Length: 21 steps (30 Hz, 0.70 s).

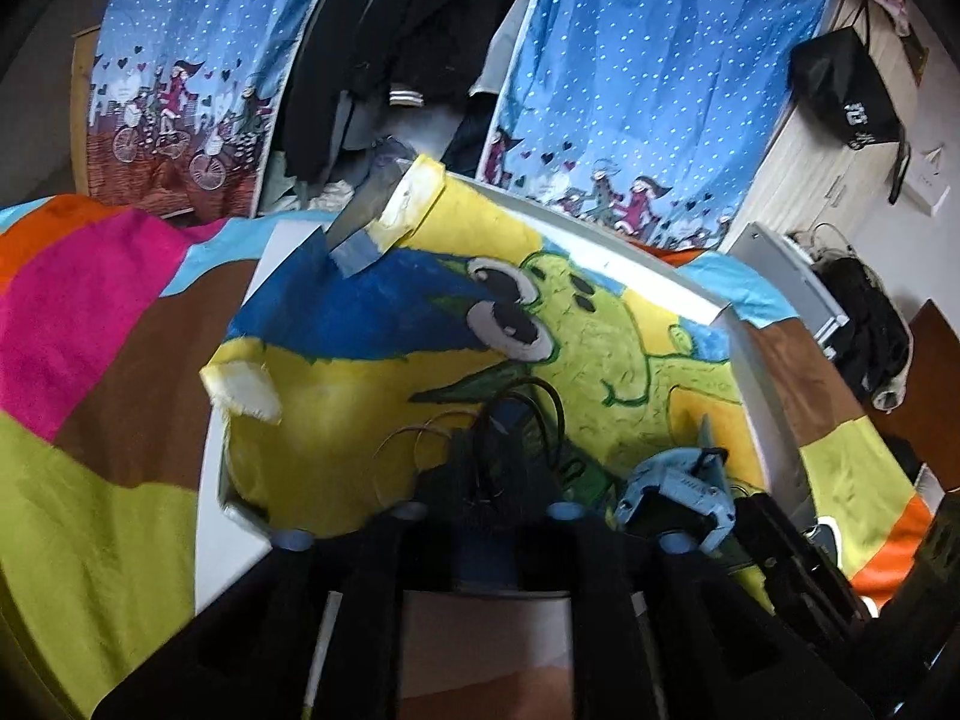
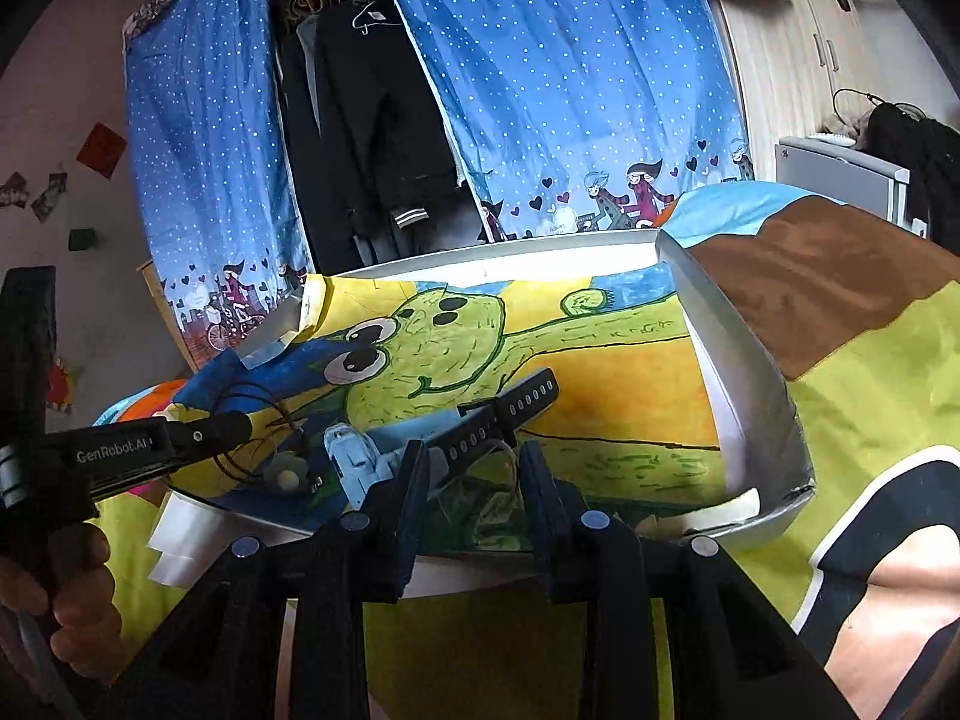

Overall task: Organize jewelry
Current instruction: 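Carry the metal rings to the white tray and release them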

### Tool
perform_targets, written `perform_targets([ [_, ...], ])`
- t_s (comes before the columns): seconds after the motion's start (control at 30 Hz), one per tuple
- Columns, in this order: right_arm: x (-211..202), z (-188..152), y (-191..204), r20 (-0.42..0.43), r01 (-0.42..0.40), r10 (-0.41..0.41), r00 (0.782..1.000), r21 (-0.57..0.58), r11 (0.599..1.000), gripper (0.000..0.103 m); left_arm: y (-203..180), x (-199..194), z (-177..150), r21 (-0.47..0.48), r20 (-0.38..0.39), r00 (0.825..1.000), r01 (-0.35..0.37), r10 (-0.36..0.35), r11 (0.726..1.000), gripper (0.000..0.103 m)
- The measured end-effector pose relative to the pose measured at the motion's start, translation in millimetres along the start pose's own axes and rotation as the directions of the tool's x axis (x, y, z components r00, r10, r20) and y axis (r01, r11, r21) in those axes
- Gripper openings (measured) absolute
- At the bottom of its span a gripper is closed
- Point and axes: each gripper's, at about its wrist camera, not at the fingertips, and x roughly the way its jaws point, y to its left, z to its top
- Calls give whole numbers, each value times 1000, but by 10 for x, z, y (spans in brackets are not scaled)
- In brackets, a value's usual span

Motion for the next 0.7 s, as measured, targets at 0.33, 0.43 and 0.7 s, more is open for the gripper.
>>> perform_targets([
  [0.33,-388,49,77,60,-7,9,998,-32,999,66,-51,-627,-113,-25,133,989,-64,67,998,72],
  [0.43,-605,53,139,86,-18,23,996,-52,998,74,-101,-901,-211,-13,199,975,-94,95,995,85],
  [0.7,-1250,-22,305,155,-69,83,984,-96,993,99,-225,-1618,-576,55,294,946,-155,132,986,89],
])
